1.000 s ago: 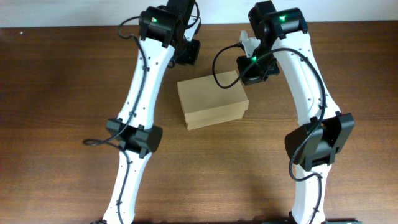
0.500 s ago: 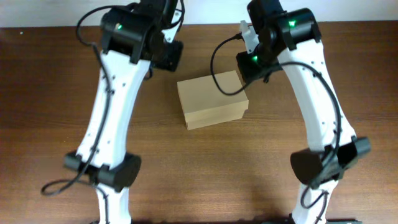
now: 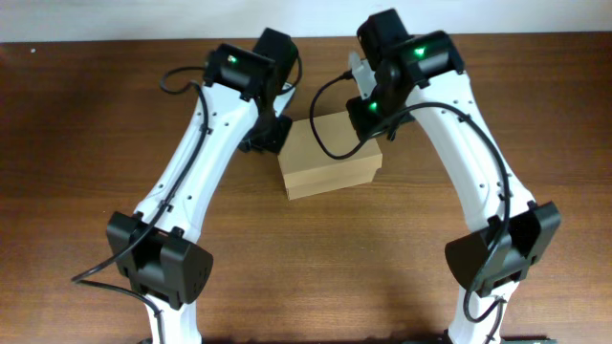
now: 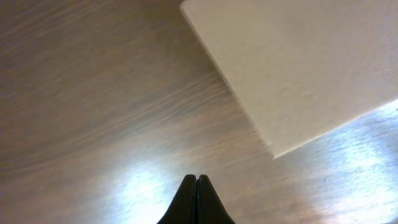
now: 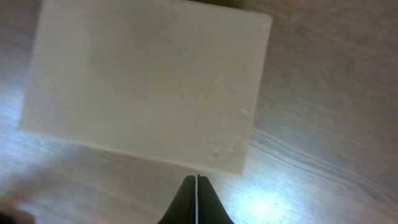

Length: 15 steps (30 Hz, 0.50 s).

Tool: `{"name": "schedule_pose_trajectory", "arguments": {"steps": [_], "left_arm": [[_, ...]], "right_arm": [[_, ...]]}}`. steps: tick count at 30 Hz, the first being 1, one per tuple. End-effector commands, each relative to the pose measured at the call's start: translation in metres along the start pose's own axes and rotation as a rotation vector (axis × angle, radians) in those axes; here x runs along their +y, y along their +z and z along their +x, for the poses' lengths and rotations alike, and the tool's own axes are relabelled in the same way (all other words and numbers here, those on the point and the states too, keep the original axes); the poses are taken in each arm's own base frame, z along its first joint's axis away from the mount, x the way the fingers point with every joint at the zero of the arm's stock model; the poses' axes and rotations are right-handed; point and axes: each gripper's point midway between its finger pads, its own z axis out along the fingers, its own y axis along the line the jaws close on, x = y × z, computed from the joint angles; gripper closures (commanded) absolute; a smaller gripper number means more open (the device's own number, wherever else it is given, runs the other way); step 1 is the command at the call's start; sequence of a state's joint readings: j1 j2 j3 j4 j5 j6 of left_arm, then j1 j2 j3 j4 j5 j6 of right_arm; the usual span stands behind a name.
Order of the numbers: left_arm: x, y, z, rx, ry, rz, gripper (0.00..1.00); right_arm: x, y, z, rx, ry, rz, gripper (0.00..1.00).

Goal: Pack container
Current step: 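Swing the lid forward over the box opening with both grippers, then press the lid down onto the box with both grippers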

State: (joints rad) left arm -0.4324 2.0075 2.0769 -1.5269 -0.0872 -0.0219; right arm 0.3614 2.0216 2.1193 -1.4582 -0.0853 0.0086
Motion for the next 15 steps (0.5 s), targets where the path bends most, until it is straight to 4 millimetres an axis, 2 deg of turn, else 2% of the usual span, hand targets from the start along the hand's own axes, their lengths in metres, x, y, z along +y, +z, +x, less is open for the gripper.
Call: {"name": "schedule_pose_trajectory", "arguments": {"steps": [1, 7, 11, 15], "left_arm": [[-0.015, 0.008, -0.001, -0.001, 0.024, 0.064, 0.98], [-0.023, 0.019, -0.007, -0.019, 0.026, 0.104, 0.98], [-0.029, 0.029, -0.007, -0.016, 0.027, 0.135, 0.98], [-0.030, 0.043, -0.002, 0.006, 0.027, 0.134, 0.98]], "right_arm": [[-0.002, 0.016, 0.006, 0.032, 0.035, -0.017, 0.96], [-0.016, 0.041, 0.016, 0.069, 0.086, -0.049, 0.96], [-0.025, 0.050, 0.023, 0.092, 0.117, -0.063, 0.96], [-0.025, 0.059, 0.028, 0.108, 0.119, -0.062, 0.96]]}}
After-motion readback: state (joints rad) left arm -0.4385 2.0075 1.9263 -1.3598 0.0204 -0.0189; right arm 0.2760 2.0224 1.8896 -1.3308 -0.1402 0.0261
